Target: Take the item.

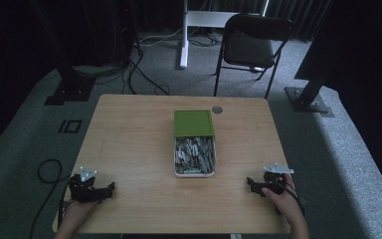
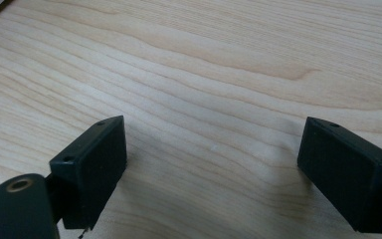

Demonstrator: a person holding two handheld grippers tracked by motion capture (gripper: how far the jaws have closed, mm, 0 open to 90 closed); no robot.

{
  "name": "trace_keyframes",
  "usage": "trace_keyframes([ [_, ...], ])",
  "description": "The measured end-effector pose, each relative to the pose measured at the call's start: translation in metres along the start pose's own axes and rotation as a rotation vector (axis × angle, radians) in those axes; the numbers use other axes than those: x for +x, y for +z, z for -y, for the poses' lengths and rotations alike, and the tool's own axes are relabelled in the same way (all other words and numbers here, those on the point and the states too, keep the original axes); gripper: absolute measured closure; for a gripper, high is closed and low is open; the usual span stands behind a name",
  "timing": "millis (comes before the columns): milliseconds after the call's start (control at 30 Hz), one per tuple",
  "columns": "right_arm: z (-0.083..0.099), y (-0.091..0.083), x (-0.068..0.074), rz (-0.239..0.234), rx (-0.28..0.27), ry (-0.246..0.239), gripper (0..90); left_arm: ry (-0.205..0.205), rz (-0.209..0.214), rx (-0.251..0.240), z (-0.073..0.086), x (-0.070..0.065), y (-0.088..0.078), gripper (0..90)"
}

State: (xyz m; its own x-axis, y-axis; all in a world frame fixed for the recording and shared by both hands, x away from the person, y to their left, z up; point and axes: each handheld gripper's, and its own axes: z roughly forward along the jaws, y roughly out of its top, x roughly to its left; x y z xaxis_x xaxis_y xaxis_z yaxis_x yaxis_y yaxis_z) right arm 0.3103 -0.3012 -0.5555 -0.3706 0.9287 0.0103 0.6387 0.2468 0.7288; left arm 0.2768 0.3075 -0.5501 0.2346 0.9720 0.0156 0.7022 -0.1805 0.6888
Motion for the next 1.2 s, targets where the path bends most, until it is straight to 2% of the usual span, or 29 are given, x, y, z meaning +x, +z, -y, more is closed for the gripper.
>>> trace_keyframes([
  [1000, 0.0044, -0.0044, -0.0004, 0.0, 0.001, 0.001, 11.8, 0.0, 0.0, 0.0, 0.0001, 0.0, -0.0001, 1.3],
  [1200, 0.0031, -0.0032, 0.0024, 0.019, 0.001, 0.019, 11.8, 0.0, 0.0, 0.0, 0.0, 0.0, -0.0001, 1.3],
])
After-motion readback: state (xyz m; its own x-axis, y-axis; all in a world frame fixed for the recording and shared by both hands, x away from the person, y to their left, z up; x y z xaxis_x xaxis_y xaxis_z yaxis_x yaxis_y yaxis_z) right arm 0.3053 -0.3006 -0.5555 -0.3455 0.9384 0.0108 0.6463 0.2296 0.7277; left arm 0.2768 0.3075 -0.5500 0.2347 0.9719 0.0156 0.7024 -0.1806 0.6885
